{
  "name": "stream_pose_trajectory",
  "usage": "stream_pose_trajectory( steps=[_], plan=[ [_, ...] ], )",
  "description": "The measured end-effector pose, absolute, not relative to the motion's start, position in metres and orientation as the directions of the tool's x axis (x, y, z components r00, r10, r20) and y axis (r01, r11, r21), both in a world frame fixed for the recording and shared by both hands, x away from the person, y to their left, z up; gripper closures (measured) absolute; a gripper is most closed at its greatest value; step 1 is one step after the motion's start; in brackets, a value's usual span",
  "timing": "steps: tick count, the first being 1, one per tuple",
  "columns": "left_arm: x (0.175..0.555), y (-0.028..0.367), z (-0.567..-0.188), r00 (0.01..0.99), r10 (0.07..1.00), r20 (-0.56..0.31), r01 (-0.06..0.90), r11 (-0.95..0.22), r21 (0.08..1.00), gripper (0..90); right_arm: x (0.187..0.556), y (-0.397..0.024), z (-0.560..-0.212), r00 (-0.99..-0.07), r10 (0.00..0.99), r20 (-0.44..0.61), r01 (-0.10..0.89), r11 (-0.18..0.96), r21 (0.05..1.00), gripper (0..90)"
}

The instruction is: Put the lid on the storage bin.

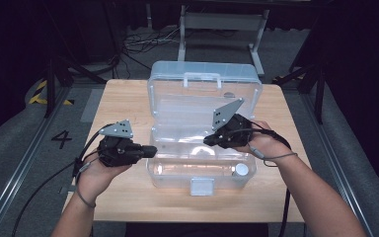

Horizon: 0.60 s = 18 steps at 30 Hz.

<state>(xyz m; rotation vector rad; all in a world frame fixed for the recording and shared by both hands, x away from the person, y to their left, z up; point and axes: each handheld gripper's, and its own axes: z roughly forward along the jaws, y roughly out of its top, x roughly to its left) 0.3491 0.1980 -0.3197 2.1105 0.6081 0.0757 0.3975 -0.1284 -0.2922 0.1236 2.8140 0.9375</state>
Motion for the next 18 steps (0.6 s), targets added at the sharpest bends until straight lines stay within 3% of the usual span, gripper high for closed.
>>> stream_pose_trajectory(
  steps=[18],
  plan=[
    [0.364, 0.203, -0.302, 0.815, 0.559, -0.153, 0.395, -0.342, 0.853, 84.9, 0.387, -0.126, -0.297, -0.977, 0.142, -0.158, 0.02, 0.802, 0.596, 86.3]
  ],
)
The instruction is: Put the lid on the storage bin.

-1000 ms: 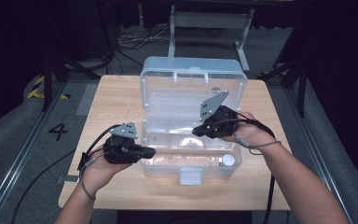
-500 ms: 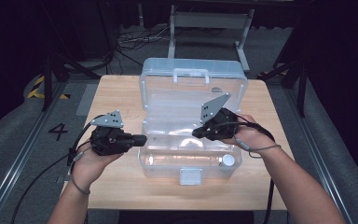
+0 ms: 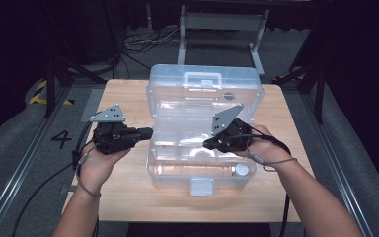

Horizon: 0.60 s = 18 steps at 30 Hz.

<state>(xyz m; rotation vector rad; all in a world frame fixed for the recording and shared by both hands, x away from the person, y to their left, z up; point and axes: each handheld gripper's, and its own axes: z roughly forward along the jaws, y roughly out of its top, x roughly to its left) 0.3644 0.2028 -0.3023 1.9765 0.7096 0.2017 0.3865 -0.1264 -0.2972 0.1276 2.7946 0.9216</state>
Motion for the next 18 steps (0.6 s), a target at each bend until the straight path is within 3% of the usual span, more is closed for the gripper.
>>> stream_pose_trajectory(
  steps=[18],
  plan=[
    [0.377, 0.198, -0.299, 0.753, 0.638, -0.161, 0.414, -0.269, 0.869, 88.6, 0.369, -0.123, -0.305, -0.966, 0.154, -0.21, 0.007, 0.822, 0.569, 84.5]
  ],
)
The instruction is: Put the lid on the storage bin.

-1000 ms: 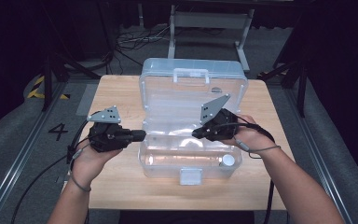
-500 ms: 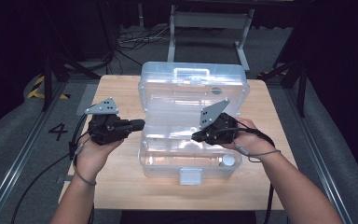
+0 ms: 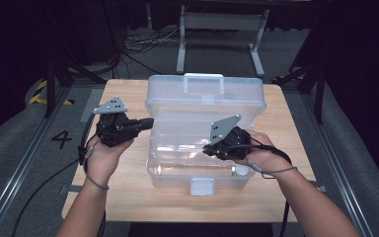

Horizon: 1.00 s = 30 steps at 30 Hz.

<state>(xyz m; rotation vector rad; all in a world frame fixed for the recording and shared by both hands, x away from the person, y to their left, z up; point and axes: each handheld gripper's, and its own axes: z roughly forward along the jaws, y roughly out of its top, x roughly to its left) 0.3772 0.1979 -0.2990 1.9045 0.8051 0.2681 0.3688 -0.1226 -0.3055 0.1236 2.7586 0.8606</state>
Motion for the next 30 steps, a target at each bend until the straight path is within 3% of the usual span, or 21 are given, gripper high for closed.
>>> stream_pose_trajectory(
  steps=[10, 20, 30],
  plan=[
    [0.378, 0.198, -0.298, 0.745, 0.648, -0.161, 0.416, -0.262, 0.871, 89.6, 0.354, -0.118, -0.313, -0.95, 0.179, -0.254, 0.011, 0.837, 0.547, 81.5],
    [0.378, 0.198, -0.297, 0.751, 0.642, -0.156, 0.416, -0.275, 0.867, 89.5, 0.354, -0.121, -0.312, -0.949, 0.194, -0.249, 0.018, 0.821, 0.571, 77.7],
    [0.378, 0.199, -0.296, 0.752, 0.641, -0.153, 0.415, -0.28, 0.866, 89.4, 0.354, -0.131, -0.303, -0.946, 0.226, -0.231, 0.032, 0.777, 0.629, 80.0]
  ],
)
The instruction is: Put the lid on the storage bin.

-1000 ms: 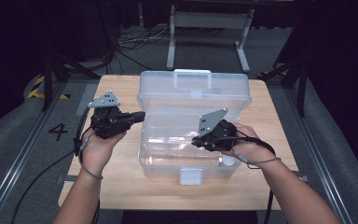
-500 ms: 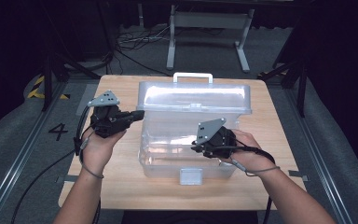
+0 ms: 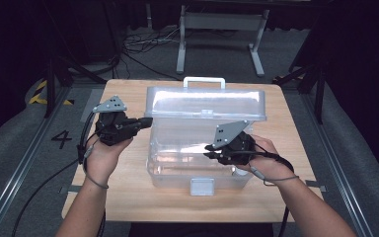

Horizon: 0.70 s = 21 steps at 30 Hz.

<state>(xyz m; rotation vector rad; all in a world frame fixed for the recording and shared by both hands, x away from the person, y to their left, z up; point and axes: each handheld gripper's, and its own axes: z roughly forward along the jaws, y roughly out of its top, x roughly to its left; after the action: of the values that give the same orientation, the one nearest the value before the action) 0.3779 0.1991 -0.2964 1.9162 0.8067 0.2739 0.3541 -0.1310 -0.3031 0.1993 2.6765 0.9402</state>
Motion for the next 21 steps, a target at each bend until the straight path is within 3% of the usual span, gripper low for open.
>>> stream_pose_trajectory(
  steps=[12, 21],
  plan=[
    [0.378, 0.199, -0.296, 0.755, 0.638, -0.153, 0.414, -0.283, 0.865, 89.4, 0.351, -0.144, -0.293, -0.946, 0.248, -0.209, 0.041, 0.73, 0.682, 86.6],
    [0.379, 0.197, -0.296, 0.761, 0.633, -0.144, 0.409, -0.296, 0.863, 89.4, 0.35, -0.166, -0.286, -0.924, 0.321, -0.209, 0.074, 0.685, 0.725, 89.2]
  ],
)
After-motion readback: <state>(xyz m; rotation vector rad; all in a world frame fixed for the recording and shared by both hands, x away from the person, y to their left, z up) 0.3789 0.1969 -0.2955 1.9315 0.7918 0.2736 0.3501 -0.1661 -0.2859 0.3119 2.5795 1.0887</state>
